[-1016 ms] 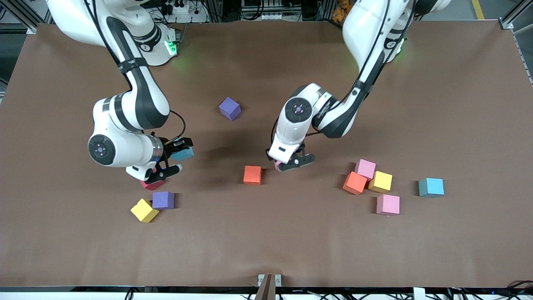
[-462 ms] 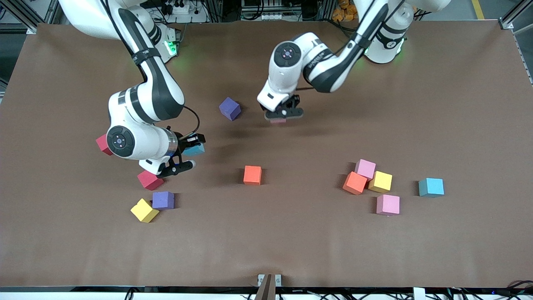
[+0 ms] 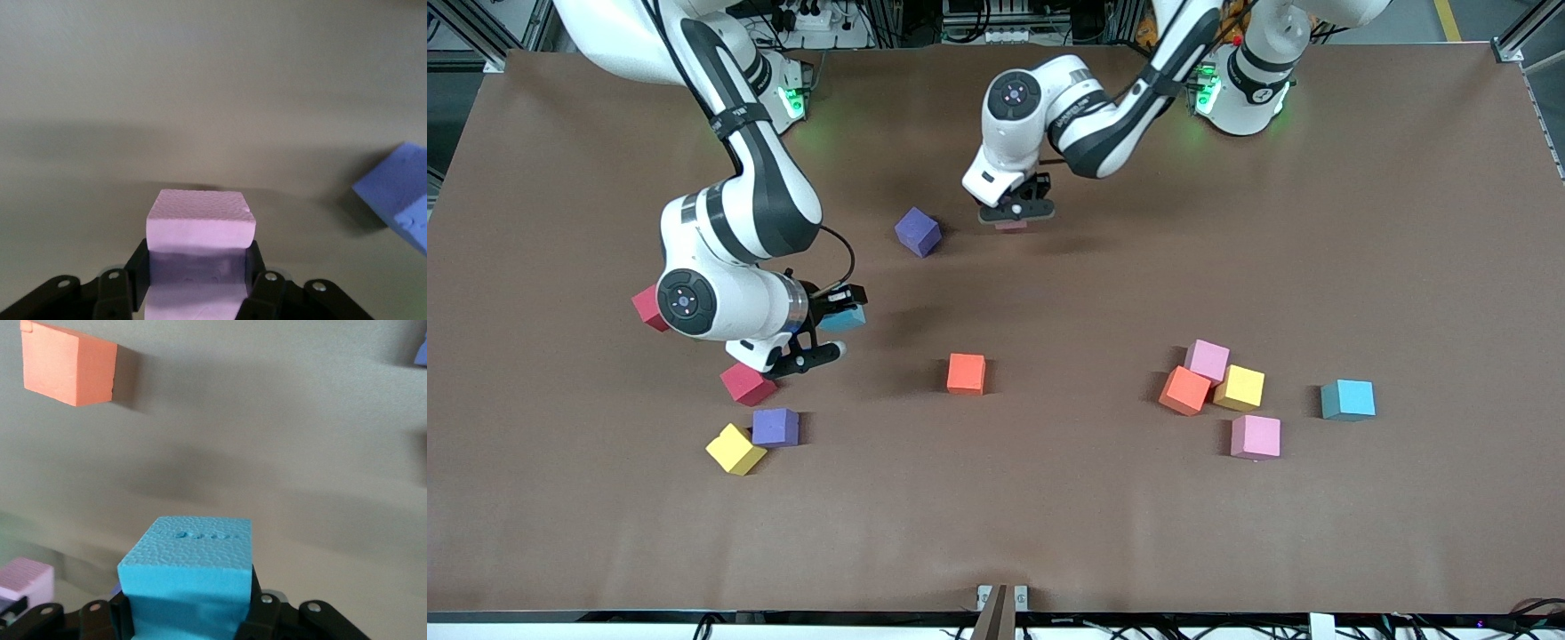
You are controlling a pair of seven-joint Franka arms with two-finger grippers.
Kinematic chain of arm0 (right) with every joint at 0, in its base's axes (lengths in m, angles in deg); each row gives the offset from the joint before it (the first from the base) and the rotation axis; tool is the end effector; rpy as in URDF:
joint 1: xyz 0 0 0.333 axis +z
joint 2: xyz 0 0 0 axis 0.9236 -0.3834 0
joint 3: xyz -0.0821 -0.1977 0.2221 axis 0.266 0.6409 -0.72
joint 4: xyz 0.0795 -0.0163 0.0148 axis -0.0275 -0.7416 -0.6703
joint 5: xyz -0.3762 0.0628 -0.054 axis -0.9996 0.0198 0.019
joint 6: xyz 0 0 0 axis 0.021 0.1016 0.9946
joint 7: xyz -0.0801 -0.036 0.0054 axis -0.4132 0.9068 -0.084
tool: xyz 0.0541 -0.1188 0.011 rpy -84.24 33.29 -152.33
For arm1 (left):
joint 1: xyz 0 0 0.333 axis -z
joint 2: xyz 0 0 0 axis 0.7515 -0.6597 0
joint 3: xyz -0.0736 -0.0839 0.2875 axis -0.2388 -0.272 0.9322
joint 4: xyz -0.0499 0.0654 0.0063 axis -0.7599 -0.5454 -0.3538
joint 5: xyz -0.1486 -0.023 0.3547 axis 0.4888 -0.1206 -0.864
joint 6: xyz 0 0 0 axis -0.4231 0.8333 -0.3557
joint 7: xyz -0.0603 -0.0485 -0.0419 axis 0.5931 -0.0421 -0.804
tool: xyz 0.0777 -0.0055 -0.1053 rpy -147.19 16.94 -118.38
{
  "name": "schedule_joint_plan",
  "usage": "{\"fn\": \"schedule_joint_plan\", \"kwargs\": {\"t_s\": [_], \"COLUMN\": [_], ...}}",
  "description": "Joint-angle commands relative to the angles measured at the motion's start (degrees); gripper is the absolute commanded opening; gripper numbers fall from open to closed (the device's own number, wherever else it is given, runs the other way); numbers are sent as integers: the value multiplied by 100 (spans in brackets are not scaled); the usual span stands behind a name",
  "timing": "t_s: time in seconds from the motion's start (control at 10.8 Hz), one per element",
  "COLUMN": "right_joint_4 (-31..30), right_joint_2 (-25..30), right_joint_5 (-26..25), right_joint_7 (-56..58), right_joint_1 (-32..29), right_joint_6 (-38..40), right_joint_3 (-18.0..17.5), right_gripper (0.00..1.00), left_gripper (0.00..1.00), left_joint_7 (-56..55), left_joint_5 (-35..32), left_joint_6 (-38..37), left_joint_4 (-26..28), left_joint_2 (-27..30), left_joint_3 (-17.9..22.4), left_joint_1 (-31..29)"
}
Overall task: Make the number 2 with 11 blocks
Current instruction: 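Place the light pink block on the open table and open the left gripper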
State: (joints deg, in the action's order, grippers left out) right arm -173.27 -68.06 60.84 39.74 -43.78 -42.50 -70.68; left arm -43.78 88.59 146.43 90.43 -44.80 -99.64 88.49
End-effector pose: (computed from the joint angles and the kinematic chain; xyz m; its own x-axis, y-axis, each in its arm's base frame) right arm 0.5675 0.2367 0.3000 0.9240 0.2716 -0.2691 0.2035 -0.9453 -0.2550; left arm 0.2780 -0.5129 0.2222 0.9837 0.1168 -0.1364 0.1219 -0.9921 0.0300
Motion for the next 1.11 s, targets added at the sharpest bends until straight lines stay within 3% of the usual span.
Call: {"fn": "schedule_joint_plan", "kwargs": {"t_s": [0.0, 0.46, 1.02], "right_joint_4": [-162, -162, -162], "right_joint_2": [135, 126, 117], "right_joint_5": [98, 107, 107], "right_joint_7": [-70, -70, -78], "right_joint_1": [58, 102, 110], "right_joint_6": [-77, -121, -130], "right_joint_3": [35, 35, 35], "right_gripper": [30, 30, 30], "left_gripper": [59, 59, 67], "left_joint_7": [-227, -245, -236], "left_joint_5": [-102, -111, -120], "left_joint_6": [269, 715, 1078], "left_joint_4": [162, 417, 488], "left_joint_2": [-102, -226, -244], "left_joint_3": [-5, -5, -5], "left_joint_1": [206, 365, 506]}}
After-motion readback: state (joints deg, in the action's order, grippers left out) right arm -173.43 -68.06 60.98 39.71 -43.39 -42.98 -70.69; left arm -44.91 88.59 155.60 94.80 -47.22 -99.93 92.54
